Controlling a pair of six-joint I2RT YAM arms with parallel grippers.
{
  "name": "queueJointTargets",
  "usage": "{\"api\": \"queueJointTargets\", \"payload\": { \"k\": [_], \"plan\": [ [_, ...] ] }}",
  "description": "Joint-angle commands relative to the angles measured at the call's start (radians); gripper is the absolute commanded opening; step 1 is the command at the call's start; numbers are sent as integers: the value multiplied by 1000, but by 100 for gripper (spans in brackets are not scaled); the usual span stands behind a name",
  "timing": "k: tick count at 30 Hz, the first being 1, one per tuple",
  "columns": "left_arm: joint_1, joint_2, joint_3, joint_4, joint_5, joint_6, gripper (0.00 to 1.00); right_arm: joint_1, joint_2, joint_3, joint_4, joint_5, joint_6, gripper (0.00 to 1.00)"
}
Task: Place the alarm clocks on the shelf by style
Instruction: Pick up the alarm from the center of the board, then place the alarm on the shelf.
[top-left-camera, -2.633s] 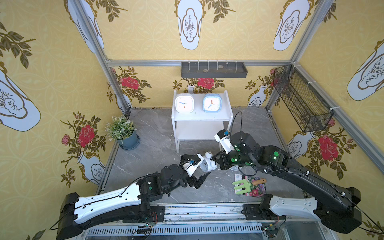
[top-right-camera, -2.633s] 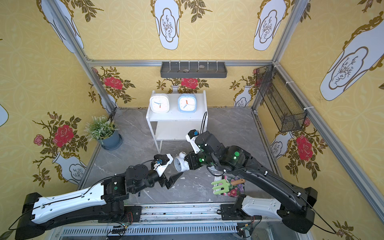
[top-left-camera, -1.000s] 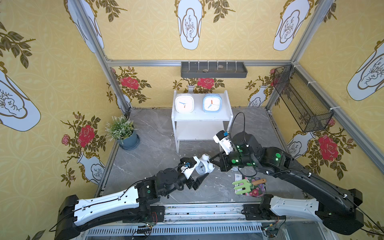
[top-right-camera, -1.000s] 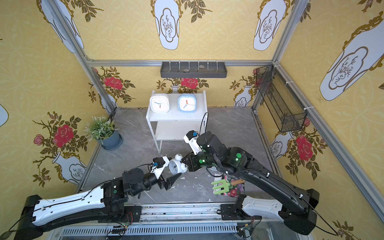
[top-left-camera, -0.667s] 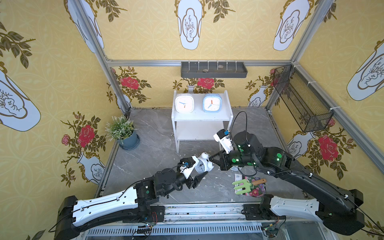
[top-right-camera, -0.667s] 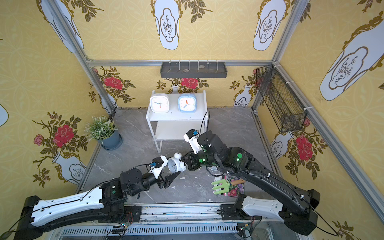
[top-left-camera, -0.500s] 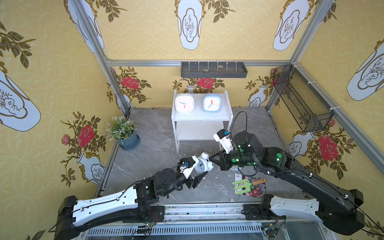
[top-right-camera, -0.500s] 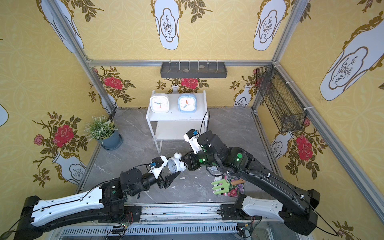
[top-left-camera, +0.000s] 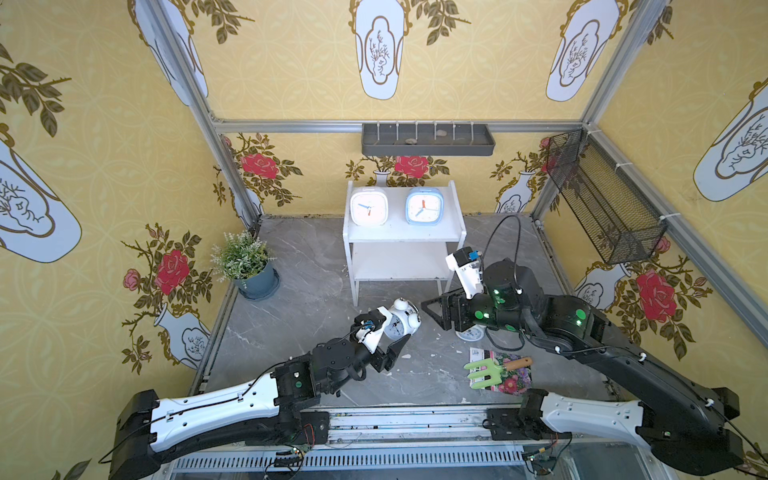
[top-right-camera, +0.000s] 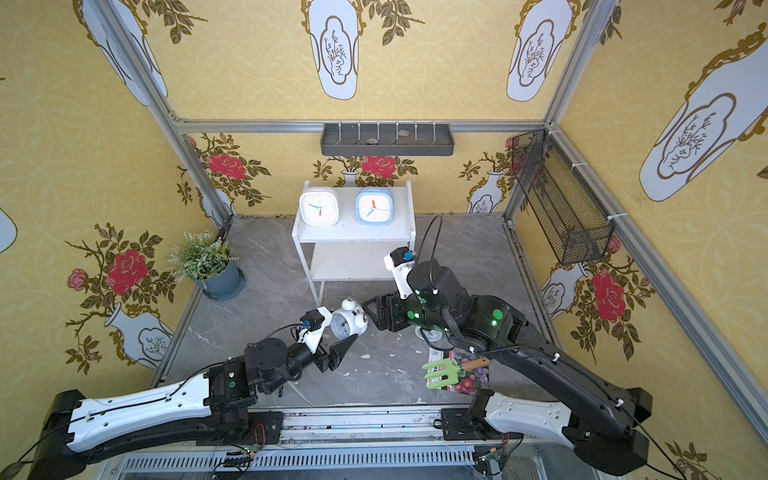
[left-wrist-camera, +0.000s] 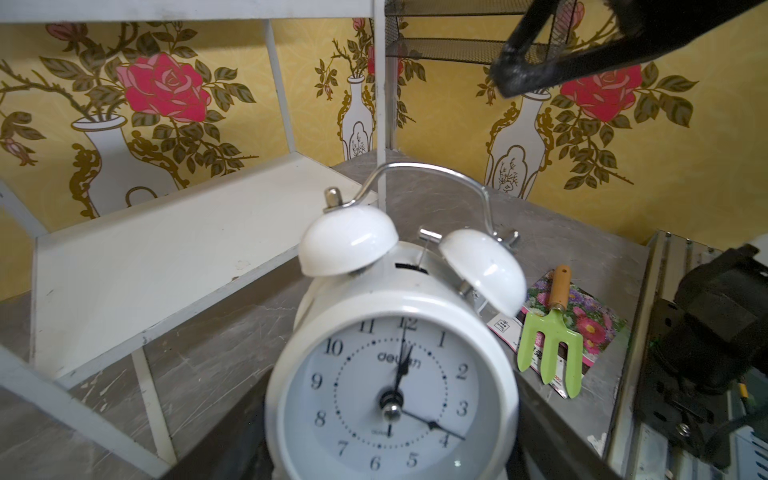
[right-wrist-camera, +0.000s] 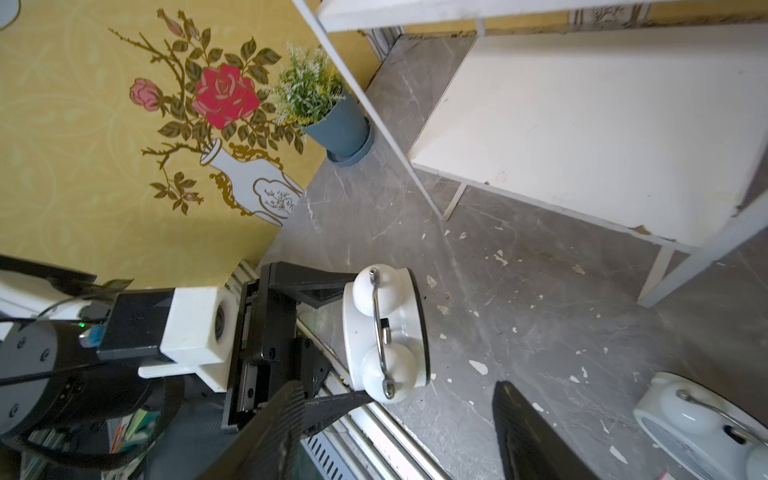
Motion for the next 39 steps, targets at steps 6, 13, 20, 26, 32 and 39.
{"api": "queueJointTargets", "payload": {
  "k": [6,13,20,26,32,39],
  "plan": [
    [1,83,-7,179,-324,-118,59,1,-69,-66,-1,148,4,65],
    [3,178,5,341,-464,-43,60,12,-167,-151,58,186,-3,58],
    [20,230,-2,444,-491,-28,59,12,-215,-216,53,223,17,53],
    [53,237,-11,457,-457,-75,61,12,-261,-239,68,240,10,54],
    [81,258,15,457,-428,-42,60,12,-259,-263,87,241,5,53],
    [153,271,28,462,-375,-49,60,12,-254,-264,116,226,-2,52]
  ]
}}
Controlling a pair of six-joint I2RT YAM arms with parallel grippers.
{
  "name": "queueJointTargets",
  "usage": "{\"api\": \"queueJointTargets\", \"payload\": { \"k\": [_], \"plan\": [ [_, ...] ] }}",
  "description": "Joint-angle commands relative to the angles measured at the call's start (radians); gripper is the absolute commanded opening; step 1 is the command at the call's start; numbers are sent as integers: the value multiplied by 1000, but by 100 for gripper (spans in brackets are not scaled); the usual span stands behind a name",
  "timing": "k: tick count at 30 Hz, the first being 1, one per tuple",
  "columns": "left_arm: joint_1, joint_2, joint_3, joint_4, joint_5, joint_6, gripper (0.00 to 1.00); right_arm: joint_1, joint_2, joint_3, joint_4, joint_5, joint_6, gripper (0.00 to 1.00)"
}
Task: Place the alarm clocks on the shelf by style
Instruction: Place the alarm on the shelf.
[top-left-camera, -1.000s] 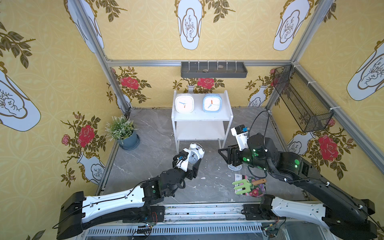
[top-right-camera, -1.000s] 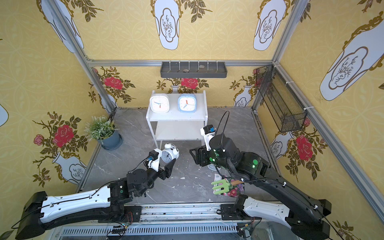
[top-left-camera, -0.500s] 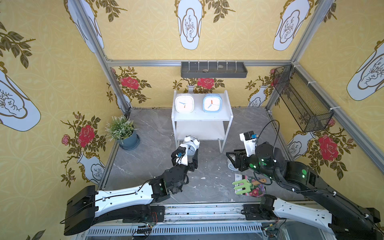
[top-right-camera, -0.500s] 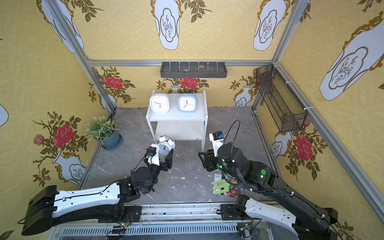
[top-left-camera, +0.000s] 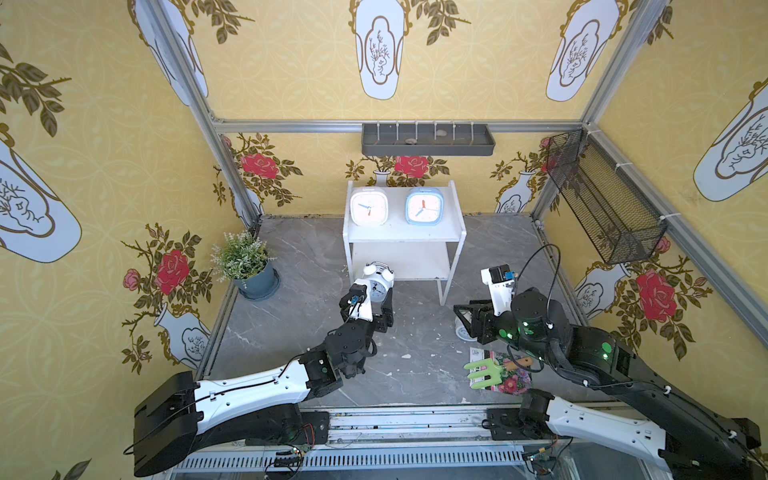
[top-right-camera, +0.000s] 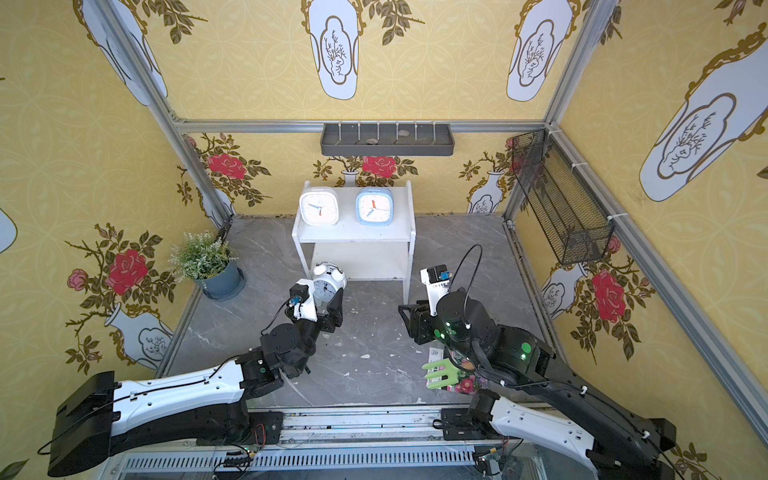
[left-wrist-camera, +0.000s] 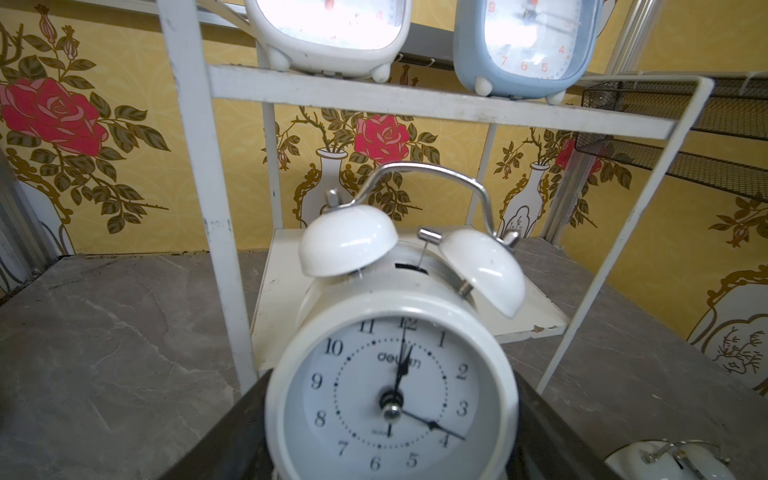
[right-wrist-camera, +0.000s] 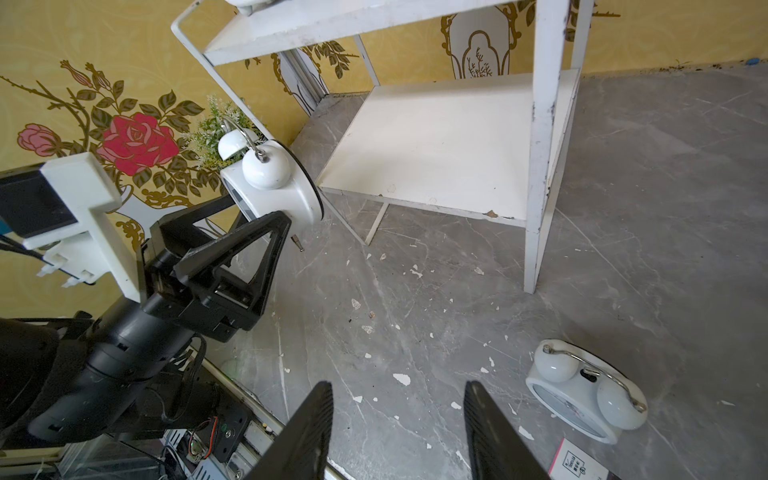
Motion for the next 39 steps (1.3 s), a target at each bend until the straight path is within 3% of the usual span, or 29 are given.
{"api": "queueJointTargets", "payload": {
  "k": [1,8,17,27,39],
  "plan": [
    [33,11,15,51,47,-6,60,0,-1,6,62,-4,-6,52],
    [102,82,56,58,100,-50,60,0,-14,-1,66,-11,-1,50],
    [110,220,138,85,88,-93,59,0,-35,13,40,-14,4,50],
    [155,254,152,65,101,-185,59,1,-65,1,43,-24,3,49],
    [180,312,203,44,114,-189,58,0,-83,-4,39,-30,-4,49]
  ]
}}
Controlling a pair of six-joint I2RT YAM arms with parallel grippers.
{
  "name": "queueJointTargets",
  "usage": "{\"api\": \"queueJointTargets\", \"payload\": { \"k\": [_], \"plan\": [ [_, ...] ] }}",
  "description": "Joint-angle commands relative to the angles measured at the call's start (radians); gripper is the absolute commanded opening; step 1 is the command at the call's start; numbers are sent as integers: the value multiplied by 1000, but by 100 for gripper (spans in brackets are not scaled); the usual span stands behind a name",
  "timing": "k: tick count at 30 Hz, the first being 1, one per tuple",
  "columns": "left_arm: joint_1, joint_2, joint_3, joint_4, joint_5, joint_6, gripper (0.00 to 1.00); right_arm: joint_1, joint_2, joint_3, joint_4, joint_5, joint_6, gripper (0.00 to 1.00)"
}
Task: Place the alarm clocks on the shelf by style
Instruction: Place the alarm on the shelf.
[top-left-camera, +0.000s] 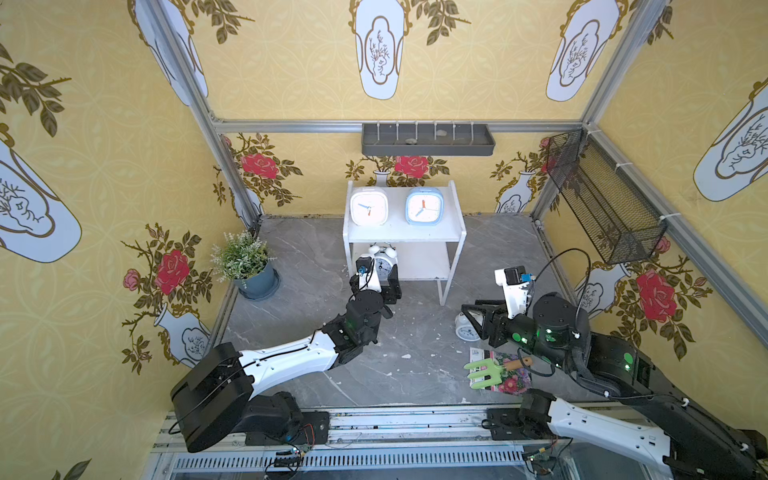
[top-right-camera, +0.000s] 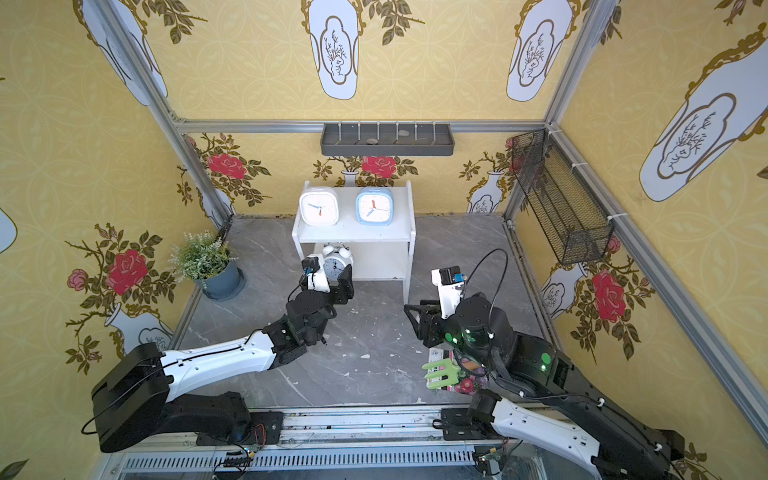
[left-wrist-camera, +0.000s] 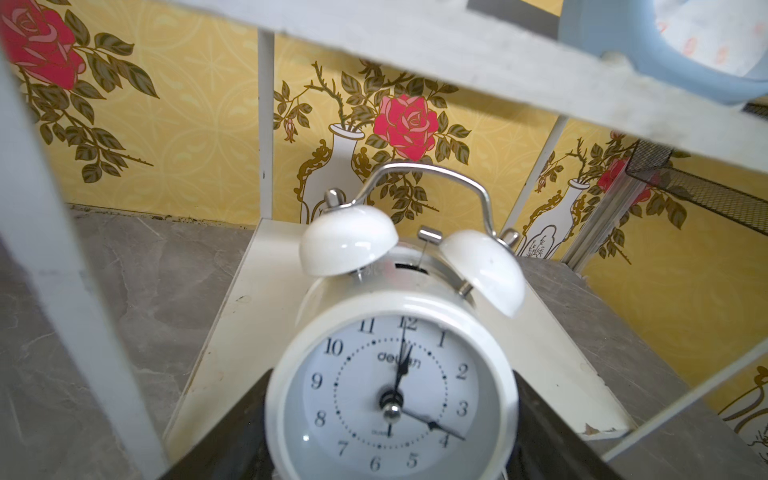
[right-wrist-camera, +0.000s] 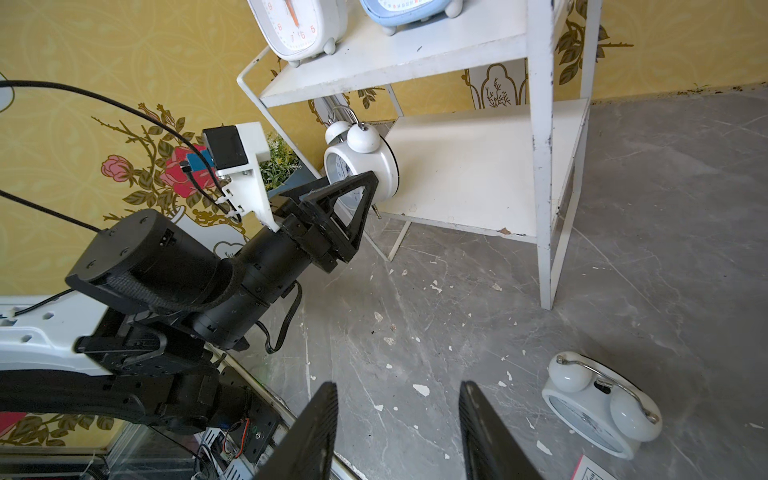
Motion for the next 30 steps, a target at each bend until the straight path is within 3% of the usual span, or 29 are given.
{"api": "queueJointTargets", "payload": {
  "k": [1,19,30],
  "plan": [
    [3,25,15,43,-4,-2,58,0,-4,1,28,-5,-3,49],
    [3,149,21,287,-91,113,55,0,-63,-34,44,-32,4,49],
    [2,210,18,348,-115,152,55,1,-43,-31,63,-48,-2,49]
  ]
}}
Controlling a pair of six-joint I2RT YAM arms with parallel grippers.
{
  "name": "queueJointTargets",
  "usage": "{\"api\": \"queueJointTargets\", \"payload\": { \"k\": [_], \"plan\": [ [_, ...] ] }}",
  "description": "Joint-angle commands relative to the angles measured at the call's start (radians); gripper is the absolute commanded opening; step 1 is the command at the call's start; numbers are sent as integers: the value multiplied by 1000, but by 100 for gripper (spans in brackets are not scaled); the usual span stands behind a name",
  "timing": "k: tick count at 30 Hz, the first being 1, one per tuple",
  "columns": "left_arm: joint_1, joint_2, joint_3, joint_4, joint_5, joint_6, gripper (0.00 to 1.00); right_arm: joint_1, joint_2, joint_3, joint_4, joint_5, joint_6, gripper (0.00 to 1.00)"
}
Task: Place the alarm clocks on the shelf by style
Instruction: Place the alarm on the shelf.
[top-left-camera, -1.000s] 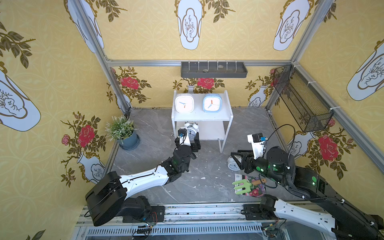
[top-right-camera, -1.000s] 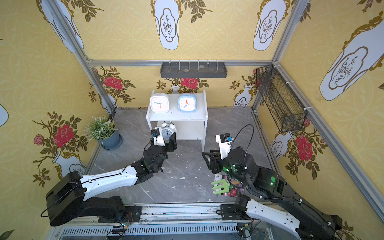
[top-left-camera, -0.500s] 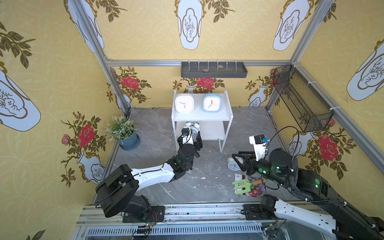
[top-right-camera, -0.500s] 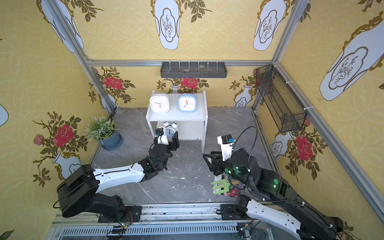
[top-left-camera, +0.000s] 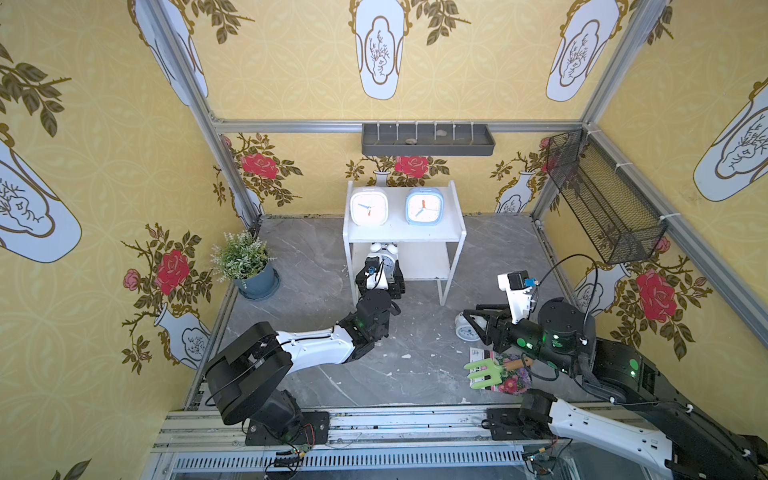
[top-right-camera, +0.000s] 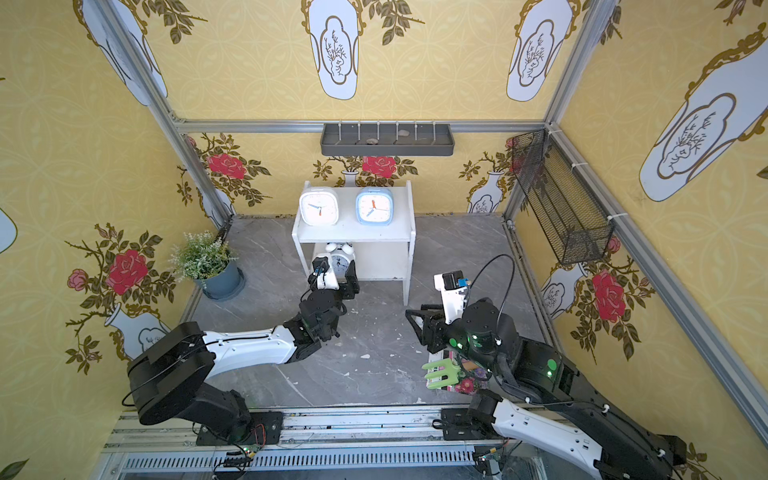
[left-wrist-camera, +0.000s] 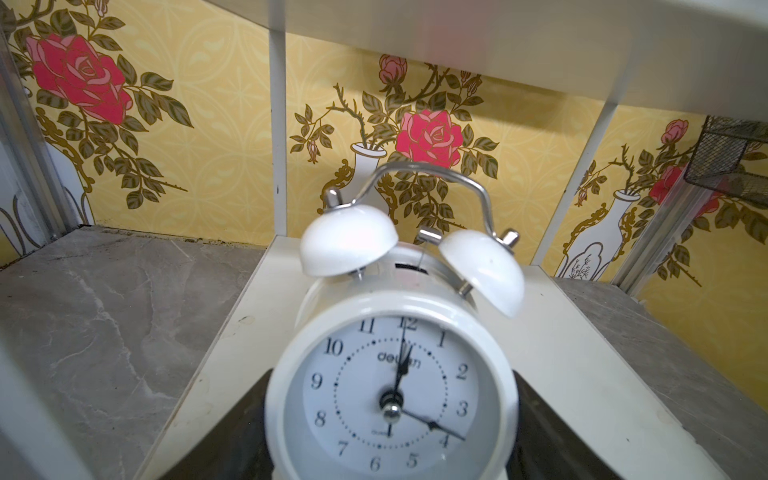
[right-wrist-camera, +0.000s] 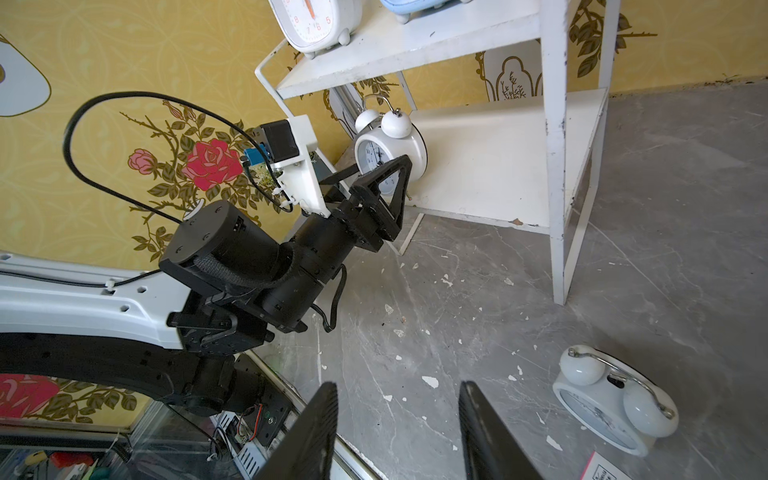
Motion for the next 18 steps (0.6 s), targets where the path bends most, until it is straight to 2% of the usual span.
{"api": "queueJointTargets", "payload": {
  "k": [1,18],
  "plan": [
    [0,14,3,81,-5,33,55,0,4,5,56,-7,-4,49],
    [0,56,29,104,-51,73,57,0,-6,4,58,-12,-2,49]
  ]
}}
